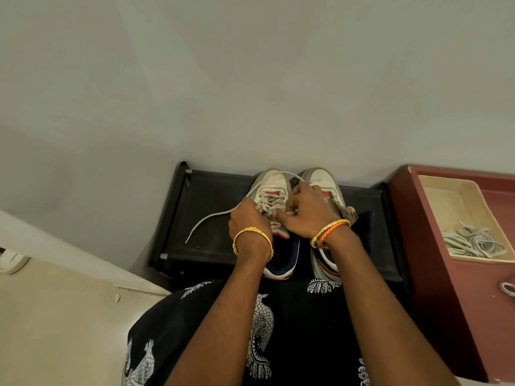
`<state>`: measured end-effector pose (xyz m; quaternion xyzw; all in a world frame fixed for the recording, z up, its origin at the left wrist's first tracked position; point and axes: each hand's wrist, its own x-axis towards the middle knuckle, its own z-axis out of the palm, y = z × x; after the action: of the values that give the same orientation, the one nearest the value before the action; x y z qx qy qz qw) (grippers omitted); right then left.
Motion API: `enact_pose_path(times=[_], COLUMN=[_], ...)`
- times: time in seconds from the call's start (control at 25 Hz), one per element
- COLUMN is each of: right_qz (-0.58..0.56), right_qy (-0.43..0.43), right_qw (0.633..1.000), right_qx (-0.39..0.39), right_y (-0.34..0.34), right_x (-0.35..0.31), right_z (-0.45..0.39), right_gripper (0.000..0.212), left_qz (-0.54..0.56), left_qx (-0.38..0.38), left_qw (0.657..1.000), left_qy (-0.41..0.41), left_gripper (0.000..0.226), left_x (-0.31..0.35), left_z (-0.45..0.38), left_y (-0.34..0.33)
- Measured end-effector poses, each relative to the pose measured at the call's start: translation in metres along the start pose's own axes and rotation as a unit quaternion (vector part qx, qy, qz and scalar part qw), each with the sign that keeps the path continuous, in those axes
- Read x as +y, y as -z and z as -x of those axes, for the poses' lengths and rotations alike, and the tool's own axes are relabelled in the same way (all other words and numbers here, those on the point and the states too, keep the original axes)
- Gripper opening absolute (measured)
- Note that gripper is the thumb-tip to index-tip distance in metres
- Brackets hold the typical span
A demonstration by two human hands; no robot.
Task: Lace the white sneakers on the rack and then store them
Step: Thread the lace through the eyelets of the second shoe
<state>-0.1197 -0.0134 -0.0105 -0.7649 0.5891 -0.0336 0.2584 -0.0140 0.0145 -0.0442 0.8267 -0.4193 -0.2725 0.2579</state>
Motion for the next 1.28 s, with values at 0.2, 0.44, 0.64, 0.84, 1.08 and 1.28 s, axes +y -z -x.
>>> enact_pose_path(times=[0.2, 0.44, 0.64, 0.84, 1.08, 1.28], right_qz=[-0.049, 0.063, -0.297, -0.745, -0.579, -0.502], right_qy=[0.038, -0.074, -0.011, -0.048, -0.115, -0.11], right_qw=[0.998, 0.994, 0.953, 0.66, 0.797, 0.855], right_qx=[0.03, 0.04, 0.058, 0.087, 0.129, 0.076], right_y=[-0.013, -0.022, 0.002, 0.029, 0.035, 0.031], right_x=[-0.016, -0.016, 0.002, 0.036, 0.032, 0.027], right_z=[0.002, -0.005, 0.005, 0.012, 0.004, 0.008], right_gripper=[0.007, 0.024, 0.02, 0.014, 0.034, 0.025], left_qz=[0.003, 0.062, 0.014, -0.015, -0.026, -0.031], left_qx=[0.0, 0.007, 0.004, 0.013, 0.008, 0.008], left_qw=[1.0, 0.998, 1.0, 1.0, 1.0, 0.999], left_qy=[-0.007, 0.019, -0.003, -0.007, -0.01, -0.017], left_gripper=[0.02, 0.021, 0.018, 0.017, 0.018, 0.016], left_x=[-0.003, -0.005, -0.006, -0.004, -0.004, -0.004], left_z=[-0.001, -0.003, -0.001, -0.002, -0.001, -0.001], left_y=[-0.001, 0.002, 0.0, -0.002, -0.002, -0.002])
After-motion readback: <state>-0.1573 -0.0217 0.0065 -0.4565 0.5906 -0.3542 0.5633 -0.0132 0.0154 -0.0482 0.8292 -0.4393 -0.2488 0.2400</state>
